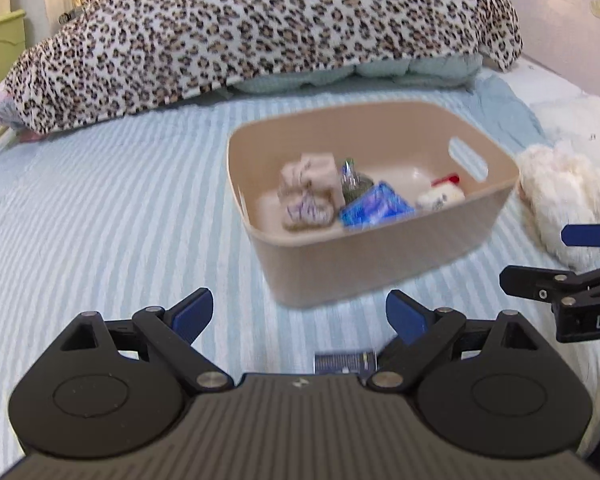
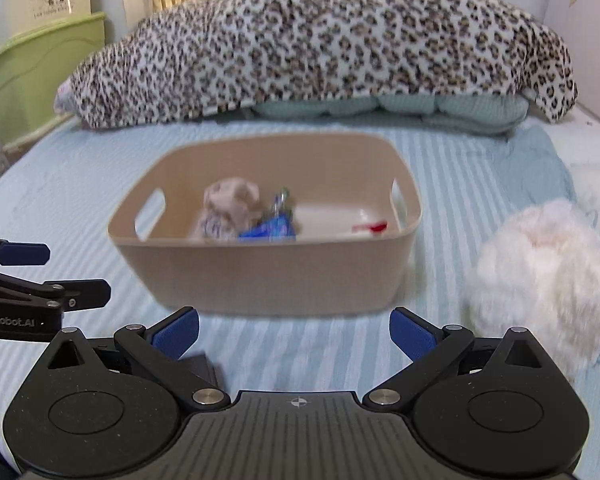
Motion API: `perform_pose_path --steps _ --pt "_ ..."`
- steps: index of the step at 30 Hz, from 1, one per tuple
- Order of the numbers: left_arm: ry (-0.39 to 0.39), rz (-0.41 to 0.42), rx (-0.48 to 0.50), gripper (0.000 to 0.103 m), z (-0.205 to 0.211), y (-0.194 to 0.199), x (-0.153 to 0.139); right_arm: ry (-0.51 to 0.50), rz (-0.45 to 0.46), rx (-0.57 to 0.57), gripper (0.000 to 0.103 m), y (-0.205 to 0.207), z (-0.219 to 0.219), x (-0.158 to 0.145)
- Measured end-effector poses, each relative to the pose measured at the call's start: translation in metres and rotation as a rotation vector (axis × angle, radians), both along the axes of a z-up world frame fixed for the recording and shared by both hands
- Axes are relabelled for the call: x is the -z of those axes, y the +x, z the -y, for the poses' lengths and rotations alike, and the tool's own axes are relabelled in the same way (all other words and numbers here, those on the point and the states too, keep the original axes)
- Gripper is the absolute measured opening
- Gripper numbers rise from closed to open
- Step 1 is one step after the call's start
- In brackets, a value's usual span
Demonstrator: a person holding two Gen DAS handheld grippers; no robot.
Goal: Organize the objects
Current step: 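Grasp the small dark box with the left gripper while the right gripper grasps the black cube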
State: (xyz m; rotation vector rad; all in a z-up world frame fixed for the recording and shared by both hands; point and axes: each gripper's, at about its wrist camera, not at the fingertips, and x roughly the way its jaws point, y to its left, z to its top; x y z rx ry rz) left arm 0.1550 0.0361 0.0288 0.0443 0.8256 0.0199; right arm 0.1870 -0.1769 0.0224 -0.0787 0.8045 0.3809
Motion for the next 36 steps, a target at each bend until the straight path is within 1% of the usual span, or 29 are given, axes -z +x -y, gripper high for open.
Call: perform_pose_path --steps 11,14,21,30,36 --pt "-0.001 -0.131 0.043 0.094 -0.003 -0.007 0.046 -0.093 -0.119 -0.059 0.103 -0.007 -0.011 0.041" --pt "-0.001 -0.148 0.056 0.094 -0.002 -0.006 0.056 -0.115 -0.154 -0.083 0.103 -0.007 -0.015 0.054" --pt "-0.018 -0.178 0.077 0.094 0.0 0.001 0.078 -0.158 -0.198 -0.161 0.103 -0.013 -0.029 0.078" --pt "-0.034 -0.17 0.063 0.093 -0.007 0.012 0.09 -0.167 -0.202 -0.226 0.103 -0.014 -0.051 0.092" --pt "-0.06 -0.164 0.073 0.093 -0.011 0.017 0.093 -0.18 -0.15 -0.251 0.103 -0.009 -0.07 0.099"
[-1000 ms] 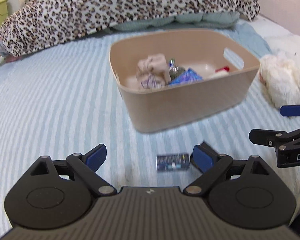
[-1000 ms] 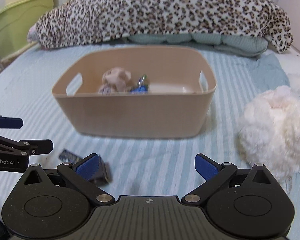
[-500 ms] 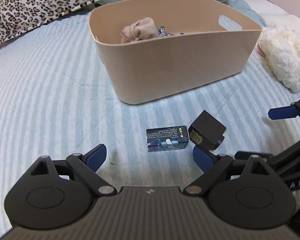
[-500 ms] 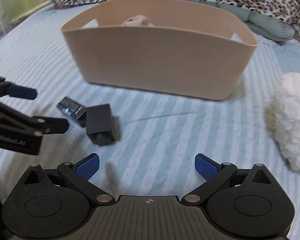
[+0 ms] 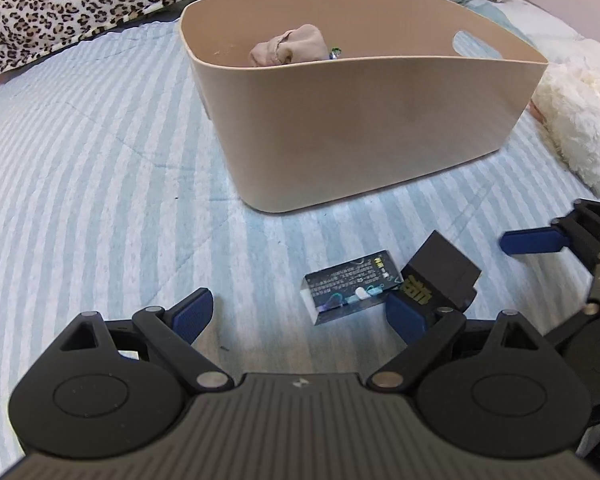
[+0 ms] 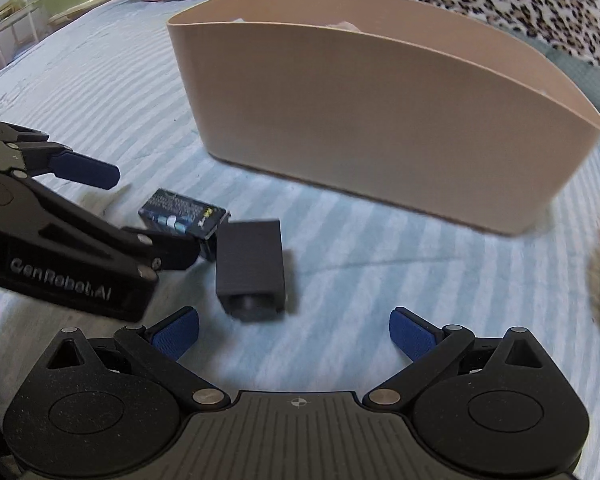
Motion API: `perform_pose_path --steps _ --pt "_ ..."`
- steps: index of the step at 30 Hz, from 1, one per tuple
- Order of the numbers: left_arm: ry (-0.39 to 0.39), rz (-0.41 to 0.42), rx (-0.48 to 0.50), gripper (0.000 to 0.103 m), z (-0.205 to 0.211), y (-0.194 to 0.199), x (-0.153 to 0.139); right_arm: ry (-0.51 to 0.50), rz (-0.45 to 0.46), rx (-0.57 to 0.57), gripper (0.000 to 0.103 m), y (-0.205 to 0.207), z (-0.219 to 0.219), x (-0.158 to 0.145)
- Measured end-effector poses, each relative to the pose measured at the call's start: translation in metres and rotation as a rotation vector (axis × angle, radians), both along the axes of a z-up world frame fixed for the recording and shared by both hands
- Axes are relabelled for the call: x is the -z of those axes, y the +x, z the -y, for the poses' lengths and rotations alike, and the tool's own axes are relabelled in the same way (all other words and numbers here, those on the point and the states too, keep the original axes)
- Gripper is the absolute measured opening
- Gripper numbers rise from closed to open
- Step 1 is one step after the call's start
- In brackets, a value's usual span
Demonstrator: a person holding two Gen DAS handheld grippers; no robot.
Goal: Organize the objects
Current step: 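Grasp the small dark box with the left gripper while the right gripper grasps the black cube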
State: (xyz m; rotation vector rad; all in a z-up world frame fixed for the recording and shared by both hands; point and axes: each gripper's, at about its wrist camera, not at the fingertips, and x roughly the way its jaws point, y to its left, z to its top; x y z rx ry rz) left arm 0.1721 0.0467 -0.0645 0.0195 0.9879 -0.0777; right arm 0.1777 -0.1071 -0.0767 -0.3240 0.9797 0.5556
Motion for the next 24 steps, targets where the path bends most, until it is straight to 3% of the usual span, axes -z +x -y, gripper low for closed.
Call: perform_pose_path --steps 4,9,13,15,18,20,21,23,24 --pt "-0.013 0.034 0.01 0.093 0.002 0.003 -0.001 0.02 0.028 0.021 0.102 0.008 -0.001 0.003" --pt "-0.031 0.049 0.033 0.092 0.001 0.013 0.005 0.043 0.055 0.046 0.091 0.013 0.005 0.004" --pt "-0.068 0.019 0.033 0.074 -0.001 0.02 0.012 0.055 0.086 0.041 0.074 0.015 0.008 0.002" --pt "-0.051 0.021 0.024 0.07 0.0 0.02 0.013 0.056 0.091 0.036 0.067 0.015 0.007 0.002" --pt "-0.021 0.038 0.029 0.054 0.001 0.017 0.012 0.06 0.095 0.027 0.052 0.016 0.006 0.001" --pt "-0.025 0.042 0.033 0.038 -0.001 0.017 0.011 0.063 0.101 0.036 0.035 0.016 0.007 -0.001" --pt "-0.032 0.041 0.035 0.036 -0.001 0.017 0.011 0.064 0.106 0.044 0.03 0.016 0.008 -0.001" --pt "-0.044 0.038 0.038 0.025 -0.002 0.016 0.011 0.067 0.112 0.057 0.029 0.018 0.01 -0.001" --pt "-0.046 0.036 0.038 0.025 -0.001 0.016 0.01 0.073 0.107 0.062 0.029 0.019 0.011 -0.001"
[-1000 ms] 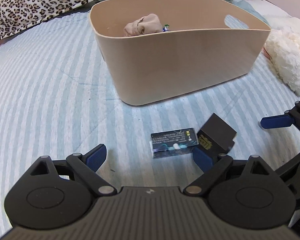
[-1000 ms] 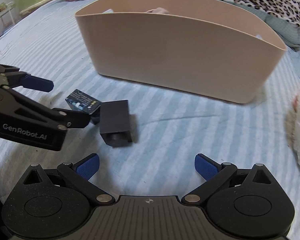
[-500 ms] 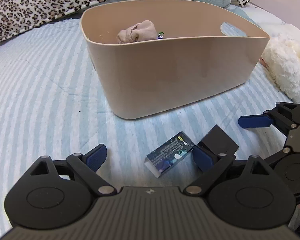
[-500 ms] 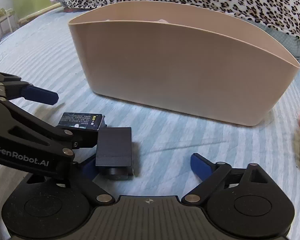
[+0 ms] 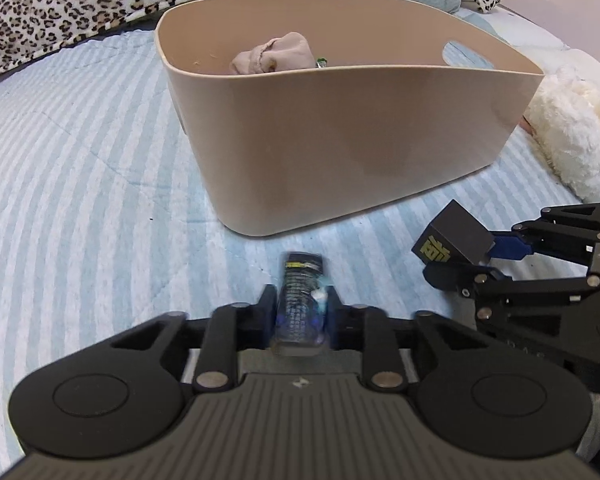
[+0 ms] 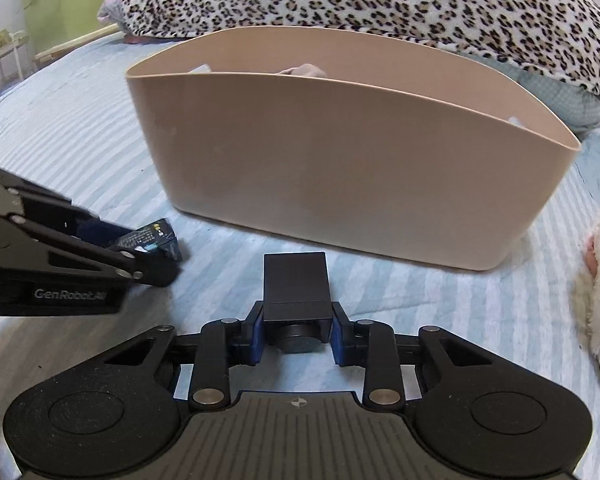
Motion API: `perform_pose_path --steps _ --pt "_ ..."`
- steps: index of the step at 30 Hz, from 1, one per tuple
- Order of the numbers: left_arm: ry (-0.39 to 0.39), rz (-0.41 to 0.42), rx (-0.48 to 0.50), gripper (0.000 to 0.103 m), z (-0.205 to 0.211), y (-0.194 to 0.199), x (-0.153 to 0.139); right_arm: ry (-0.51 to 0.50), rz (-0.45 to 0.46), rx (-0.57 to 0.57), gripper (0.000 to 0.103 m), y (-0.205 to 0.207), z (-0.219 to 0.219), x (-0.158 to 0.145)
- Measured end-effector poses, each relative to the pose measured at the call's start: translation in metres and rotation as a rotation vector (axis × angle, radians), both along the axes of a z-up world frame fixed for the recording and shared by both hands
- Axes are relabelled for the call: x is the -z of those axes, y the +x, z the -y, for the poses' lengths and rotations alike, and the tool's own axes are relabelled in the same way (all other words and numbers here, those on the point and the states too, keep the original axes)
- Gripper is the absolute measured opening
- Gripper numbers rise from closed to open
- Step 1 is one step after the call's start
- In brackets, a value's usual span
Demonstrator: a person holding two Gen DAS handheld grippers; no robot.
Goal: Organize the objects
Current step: 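Grasp the small dark box with the left gripper while the right gripper grasps the black cube, then drop the dark box and black cube into the basket, opening both grippers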
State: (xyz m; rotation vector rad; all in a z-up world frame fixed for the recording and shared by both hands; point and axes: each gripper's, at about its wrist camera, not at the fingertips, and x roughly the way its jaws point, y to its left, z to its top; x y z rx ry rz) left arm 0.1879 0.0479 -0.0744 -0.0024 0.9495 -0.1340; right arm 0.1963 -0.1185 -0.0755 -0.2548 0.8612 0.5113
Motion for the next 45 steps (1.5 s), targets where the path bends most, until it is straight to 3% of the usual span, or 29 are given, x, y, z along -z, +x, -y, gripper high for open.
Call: perform_pose_path --steps 7,19,32,39,45 --pt "-0.003 0.083 -0.035 0.025 0.002 -0.015 -0.019 0.026 0.008 0.015 0.029 -0.004 0.008 -0.013" --pt "0.004 0.272 -0.036 0.025 0.006 -0.039 -0.079 0.104 0.106 0.043 0.029 -0.02 0.042 -0.073" --pt "0.043 0.406 -0.058 0.025 0.014 0.003 -0.129 0.173 0.24 0.121 0.029 0.022 0.072 -0.123" --pt "0.088 0.415 -0.071 0.025 0.026 0.052 -0.132 0.193 0.279 0.166 0.029 0.059 0.072 -0.133" --pt "0.096 0.309 -0.102 0.025 0.031 0.092 -0.111 0.169 0.256 0.188 0.029 0.098 0.064 -0.124"
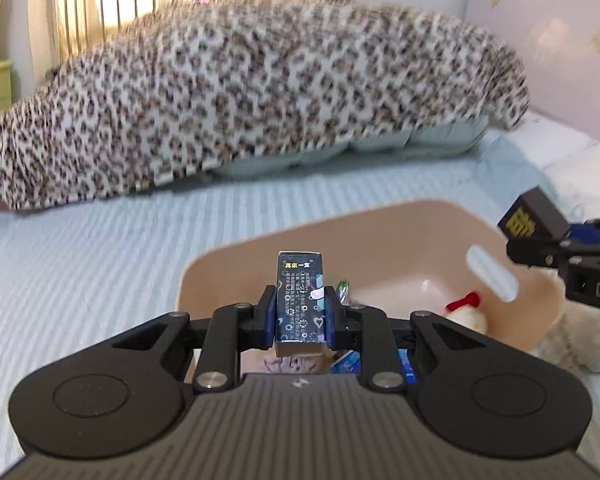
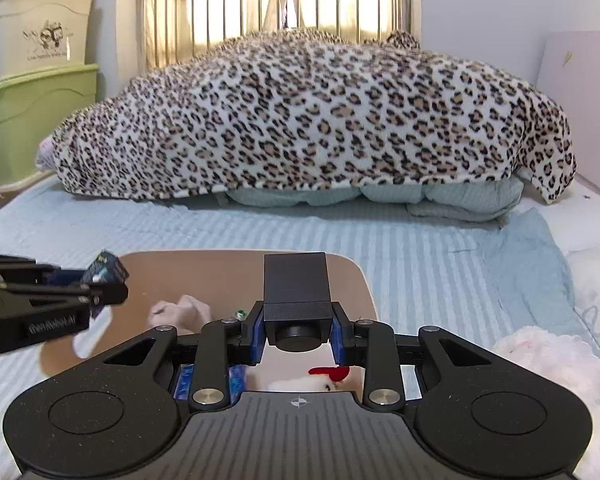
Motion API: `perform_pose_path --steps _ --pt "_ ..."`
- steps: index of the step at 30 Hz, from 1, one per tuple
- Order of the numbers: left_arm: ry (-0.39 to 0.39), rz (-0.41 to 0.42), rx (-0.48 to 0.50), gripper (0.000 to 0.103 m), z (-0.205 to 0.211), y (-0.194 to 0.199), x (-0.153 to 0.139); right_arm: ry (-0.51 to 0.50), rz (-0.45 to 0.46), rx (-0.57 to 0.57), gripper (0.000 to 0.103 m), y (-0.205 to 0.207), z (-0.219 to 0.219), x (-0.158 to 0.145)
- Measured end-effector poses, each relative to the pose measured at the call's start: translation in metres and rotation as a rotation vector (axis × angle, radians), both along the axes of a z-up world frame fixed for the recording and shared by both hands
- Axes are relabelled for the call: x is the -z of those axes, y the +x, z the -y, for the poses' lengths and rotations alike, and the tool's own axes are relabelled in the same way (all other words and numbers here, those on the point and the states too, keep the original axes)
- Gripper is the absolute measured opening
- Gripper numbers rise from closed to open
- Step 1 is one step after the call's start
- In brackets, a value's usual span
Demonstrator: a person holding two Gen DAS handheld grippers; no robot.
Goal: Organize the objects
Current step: 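Drop the dark box and black cube into the basket, opening both grippers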
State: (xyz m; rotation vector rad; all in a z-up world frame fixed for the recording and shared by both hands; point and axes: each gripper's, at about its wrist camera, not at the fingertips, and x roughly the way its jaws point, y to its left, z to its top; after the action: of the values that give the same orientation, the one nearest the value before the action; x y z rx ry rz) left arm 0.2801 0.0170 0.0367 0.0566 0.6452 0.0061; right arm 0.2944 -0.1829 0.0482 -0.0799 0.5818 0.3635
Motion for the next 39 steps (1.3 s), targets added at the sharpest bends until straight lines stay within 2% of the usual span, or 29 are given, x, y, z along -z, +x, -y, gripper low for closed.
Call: perform_pose_path --steps 7,11,13,17,18,20,21,22,23,27,29,32,39 --pt "-0.02 -0.182 -0.042 0.025 -0.001 0.037 0.038 -0.087 -0.093 -0.006 0.029 0.03 -0.017 0.034" --pt "-0.01 -0.256 -0.043 0.025 0.002 0.044 0.059 -0.117 -0.152 -0.007 0.029 0.038 -0.024 0.053" --pt "-0.014 -0.276 -0.048 0.025 0.002 0.044 0.064 -0.124 -0.187 -0.001 0.03 0.042 -0.026 0.06" --pt "-0.023 -0.277 -0.052 0.028 0.002 0.041 0.061 -0.154 -0.183 -0.007 0.031 0.042 -0.03 0.063" --pt "-0.022 -0.27 -0.053 0.037 0.002 0.039 0.059 -0.148 -0.185 -0.007 0.039 0.042 -0.03 0.061" --pt "-0.022 -0.253 -0.062 0.073 0.002 0.035 0.052 -0.135 -0.174 -0.001 0.045 0.039 -0.029 0.056" --pt "-0.022 -0.235 -0.069 0.077 0.001 0.032 0.048 -0.128 -0.168 -0.001 0.05 0.036 -0.028 0.052" --pt "-0.022 -0.216 -0.073 0.08 0.002 0.03 0.043 -0.124 -0.164 0.0 0.06 0.034 -0.028 0.048" --pt "-0.02 -0.208 -0.075 0.081 0.001 0.028 0.039 -0.12 -0.157 -0.001 0.069 0.032 -0.027 0.044" --pt "-0.018 -0.195 -0.084 0.082 0.0 0.013 0.022 -0.108 -0.127 -0.013 0.081 0.017 -0.023 0.024" --pt "-0.011 -0.183 -0.089 0.083 0.001 0.003 0.013 -0.092 -0.125 -0.017 0.093 0.007 -0.02 0.014" --pt "0.0 -0.173 -0.09 0.083 0.003 -0.016 0.0 -0.064 -0.126 -0.027 0.098 -0.012 -0.013 0.002" --pt "-0.005 -0.153 -0.084 0.083 0.012 -0.062 -0.025 -0.08 -0.12 -0.02 0.1 -0.058 -0.001 -0.017"
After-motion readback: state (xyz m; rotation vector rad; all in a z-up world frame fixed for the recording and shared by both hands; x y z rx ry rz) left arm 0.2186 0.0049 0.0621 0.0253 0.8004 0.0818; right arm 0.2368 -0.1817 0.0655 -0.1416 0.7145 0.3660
